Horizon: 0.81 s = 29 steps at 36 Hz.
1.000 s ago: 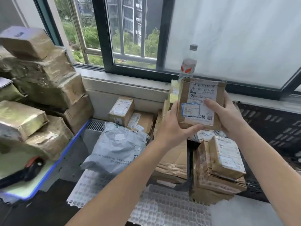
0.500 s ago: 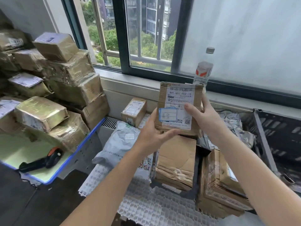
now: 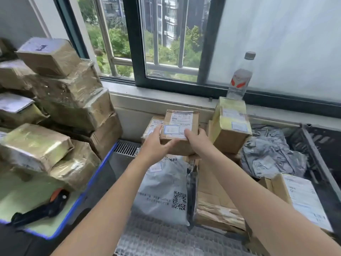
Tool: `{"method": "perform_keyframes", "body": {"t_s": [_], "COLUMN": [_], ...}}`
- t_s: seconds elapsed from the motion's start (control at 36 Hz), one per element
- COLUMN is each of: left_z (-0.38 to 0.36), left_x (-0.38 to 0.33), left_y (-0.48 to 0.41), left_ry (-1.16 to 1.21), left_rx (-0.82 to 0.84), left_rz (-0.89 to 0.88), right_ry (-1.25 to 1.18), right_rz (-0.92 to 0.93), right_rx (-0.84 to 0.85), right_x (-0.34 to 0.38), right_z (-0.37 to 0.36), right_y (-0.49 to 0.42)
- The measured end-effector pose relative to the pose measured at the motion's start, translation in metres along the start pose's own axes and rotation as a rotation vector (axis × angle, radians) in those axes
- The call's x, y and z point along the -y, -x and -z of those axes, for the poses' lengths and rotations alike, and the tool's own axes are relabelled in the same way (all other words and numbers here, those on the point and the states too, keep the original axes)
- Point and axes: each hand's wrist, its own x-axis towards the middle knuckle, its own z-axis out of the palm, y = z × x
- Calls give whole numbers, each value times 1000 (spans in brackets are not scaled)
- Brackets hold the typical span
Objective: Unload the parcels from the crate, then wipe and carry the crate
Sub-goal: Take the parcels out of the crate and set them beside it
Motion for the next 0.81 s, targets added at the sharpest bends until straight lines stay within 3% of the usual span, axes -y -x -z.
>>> {"method": "perform_keyframes", "body": {"t_s": [0.11, 0.25, 0.47, 0.81], "left_z": [0, -7, -8, 1], "left_x": [25, 53, 77, 77], "left_y": [-45, -77, -91, -86], "left_ry": [-285, -581, -567, -580], "left_rx": [15, 163, 201, 260], "left_rz": [-40, -22, -53, -51], "right_ry": [51, 87, 161, 420], "right_rz": [-140, -259, -318, -135], "right_rx": [-70, -130, -200, -165], "right_x": [2, -7, -28, -28], "right_z": [-21, -41, -65, -61], "right_y": [-33, -67, -93, -87]}}
